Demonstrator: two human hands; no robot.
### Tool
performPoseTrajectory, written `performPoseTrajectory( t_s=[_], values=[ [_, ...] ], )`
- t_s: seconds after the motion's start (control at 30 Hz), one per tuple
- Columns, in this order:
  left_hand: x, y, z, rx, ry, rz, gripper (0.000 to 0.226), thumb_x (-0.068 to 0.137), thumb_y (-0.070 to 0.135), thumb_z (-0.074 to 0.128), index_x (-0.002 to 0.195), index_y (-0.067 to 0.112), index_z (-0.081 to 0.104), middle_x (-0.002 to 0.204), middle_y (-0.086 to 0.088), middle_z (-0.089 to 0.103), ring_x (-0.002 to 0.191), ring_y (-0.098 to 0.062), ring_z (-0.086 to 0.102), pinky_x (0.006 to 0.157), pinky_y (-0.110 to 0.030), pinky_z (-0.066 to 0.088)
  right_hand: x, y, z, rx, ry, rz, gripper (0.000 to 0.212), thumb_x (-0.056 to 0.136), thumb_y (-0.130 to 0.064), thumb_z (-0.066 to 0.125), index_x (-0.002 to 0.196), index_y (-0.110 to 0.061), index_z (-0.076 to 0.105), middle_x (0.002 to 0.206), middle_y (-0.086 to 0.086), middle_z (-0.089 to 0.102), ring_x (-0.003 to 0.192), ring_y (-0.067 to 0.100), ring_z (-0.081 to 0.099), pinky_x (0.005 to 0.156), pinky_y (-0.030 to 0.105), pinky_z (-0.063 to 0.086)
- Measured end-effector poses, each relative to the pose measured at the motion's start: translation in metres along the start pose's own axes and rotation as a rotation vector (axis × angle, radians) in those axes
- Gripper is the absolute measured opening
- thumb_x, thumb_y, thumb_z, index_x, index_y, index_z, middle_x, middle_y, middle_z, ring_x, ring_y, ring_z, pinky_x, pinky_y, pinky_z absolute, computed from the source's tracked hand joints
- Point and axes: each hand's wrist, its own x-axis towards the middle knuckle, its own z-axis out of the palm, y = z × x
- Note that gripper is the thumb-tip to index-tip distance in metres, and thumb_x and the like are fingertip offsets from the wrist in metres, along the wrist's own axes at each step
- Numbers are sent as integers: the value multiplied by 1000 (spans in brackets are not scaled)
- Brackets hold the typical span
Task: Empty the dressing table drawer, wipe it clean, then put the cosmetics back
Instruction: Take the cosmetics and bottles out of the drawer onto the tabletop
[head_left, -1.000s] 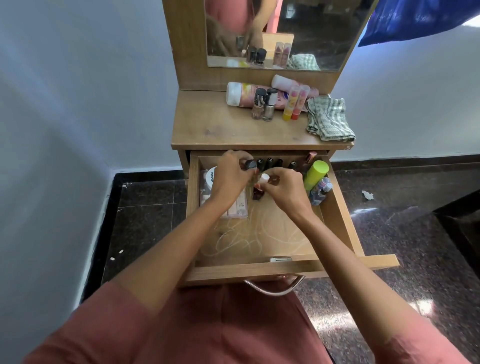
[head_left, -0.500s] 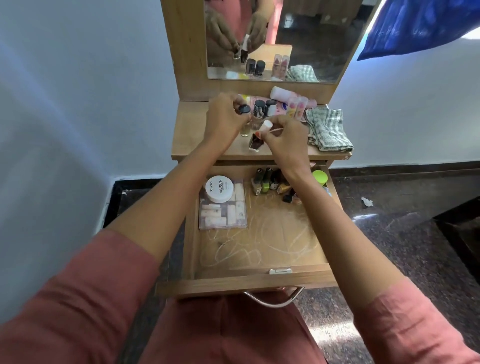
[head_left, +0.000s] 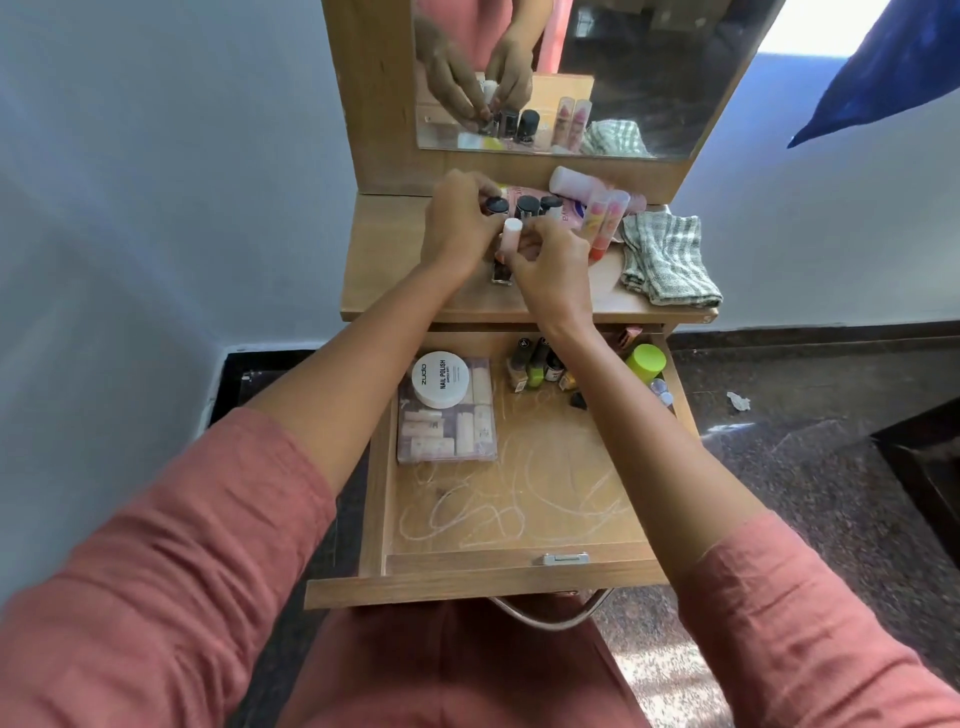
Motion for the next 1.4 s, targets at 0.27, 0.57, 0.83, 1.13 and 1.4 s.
performPoseTrajectory(
  t_s=[0.27, 0.57, 0.83, 1.13, 1.4],
  values=[
    [3, -8, 0, -101, -17, 2, 23, 77, -2, 61, 100, 2, 66, 99, -13, 68, 86, -17, 60, 76, -23, 49, -2, 8, 13, 6, -10, 66, 25, 78, 1, 61, 103, -2, 62, 102, 15, 64, 91, 23, 60, 83, 32, 50],
    [-8, -23, -4, -156, -45, -87, 35, 84, -14, 44, 113, 1, 57, 71, 9, 47, 63, 0, 45, 56, -3, 40, -5, 7, 22, 22, 37, 69, 26, 80, 6, 55, 105, 2, 62, 102, 17, 66, 94, 24, 62, 84, 28, 50],
    [-22, -32, -6, -141, -124, -135, 32, 77, -5, 65, 109, -1, 60, 74, 6, 53, 61, 0, 46, 55, -2, 40, -10, 4, 30, 74, 57, 99, 21, 82, 4, 56, 102, 0, 62, 96, 13, 67, 90, 21, 63, 85, 30, 52],
    [-17, -38, -2, -86, -14, -130, 27, 78, -1, 65, 105, 0, 62, 92, -9, 63, 78, -13, 54, 75, -23, 46, -14, 14, 15, 64, 58, 40, 14, 83, 4, 56, 94, 2, 63, 90, 16, 67, 82, 21, 62, 78, 30, 53],
    [-18, -41, 2, -96, 66, -134, 28, 80, -10, 51, 105, -2, 59, 73, 5, 50, 60, 0, 43, 57, -7, 40, -21, 30, -5, 118, 19, 77, 12, 83, 4, 55, 91, -2, 63, 84, 12, 62, 83, 27, 63, 79, 41, 55]
  ],
)
